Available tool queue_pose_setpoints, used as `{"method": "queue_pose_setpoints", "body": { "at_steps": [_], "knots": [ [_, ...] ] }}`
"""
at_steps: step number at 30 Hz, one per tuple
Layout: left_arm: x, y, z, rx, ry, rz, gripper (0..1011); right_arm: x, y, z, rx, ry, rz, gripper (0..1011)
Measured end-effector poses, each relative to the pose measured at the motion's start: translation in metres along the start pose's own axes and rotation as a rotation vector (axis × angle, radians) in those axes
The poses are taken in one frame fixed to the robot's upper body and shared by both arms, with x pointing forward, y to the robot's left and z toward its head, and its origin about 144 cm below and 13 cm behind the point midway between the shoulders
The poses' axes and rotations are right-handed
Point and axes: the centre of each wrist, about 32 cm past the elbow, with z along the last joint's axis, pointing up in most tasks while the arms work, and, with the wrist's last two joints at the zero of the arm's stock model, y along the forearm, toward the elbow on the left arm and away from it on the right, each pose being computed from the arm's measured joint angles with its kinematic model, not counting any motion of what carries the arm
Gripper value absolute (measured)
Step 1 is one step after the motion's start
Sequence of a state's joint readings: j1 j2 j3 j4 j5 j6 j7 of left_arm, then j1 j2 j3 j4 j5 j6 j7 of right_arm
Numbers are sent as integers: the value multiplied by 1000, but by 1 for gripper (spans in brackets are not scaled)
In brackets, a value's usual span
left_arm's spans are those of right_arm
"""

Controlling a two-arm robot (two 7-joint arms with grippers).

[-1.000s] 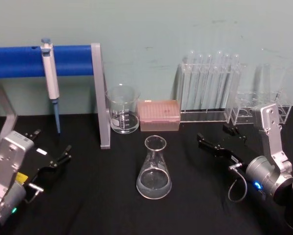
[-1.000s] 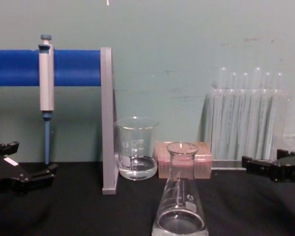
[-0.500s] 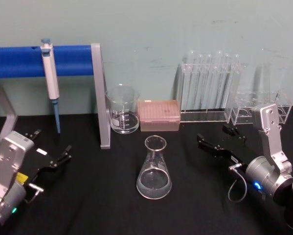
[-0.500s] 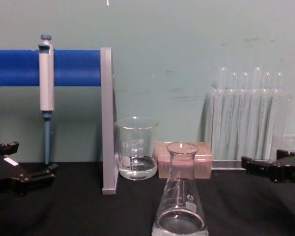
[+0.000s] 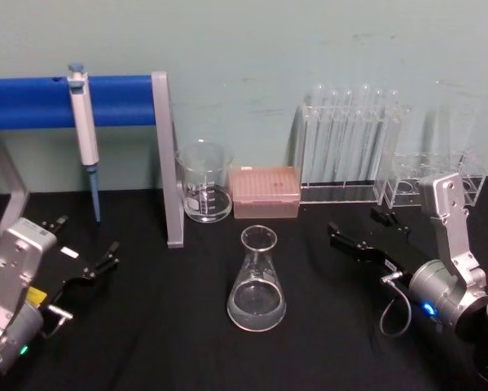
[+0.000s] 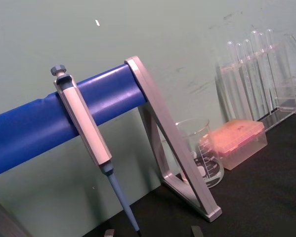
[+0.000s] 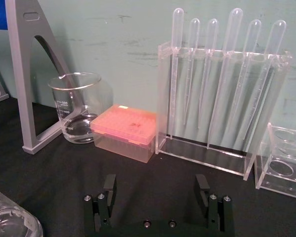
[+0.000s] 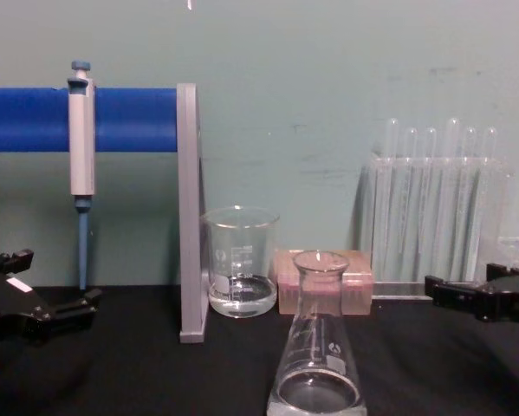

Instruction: Grasp the erlenmeyer flask with one hand, shake it three times, then place it back.

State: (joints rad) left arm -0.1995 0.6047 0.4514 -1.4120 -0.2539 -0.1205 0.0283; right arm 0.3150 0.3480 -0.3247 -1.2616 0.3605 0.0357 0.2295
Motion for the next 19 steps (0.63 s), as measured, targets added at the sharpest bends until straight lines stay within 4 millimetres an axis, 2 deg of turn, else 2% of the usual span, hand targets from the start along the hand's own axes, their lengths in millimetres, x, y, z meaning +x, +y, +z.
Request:
{"method": "queue_pose_setpoints", "body": {
  "at_steps": [19],
  "knots": [
    [0, 0, 0, 0, 0, 0, 1001, 0, 0, 0, 0, 0, -1, 1000]
  ]
}}
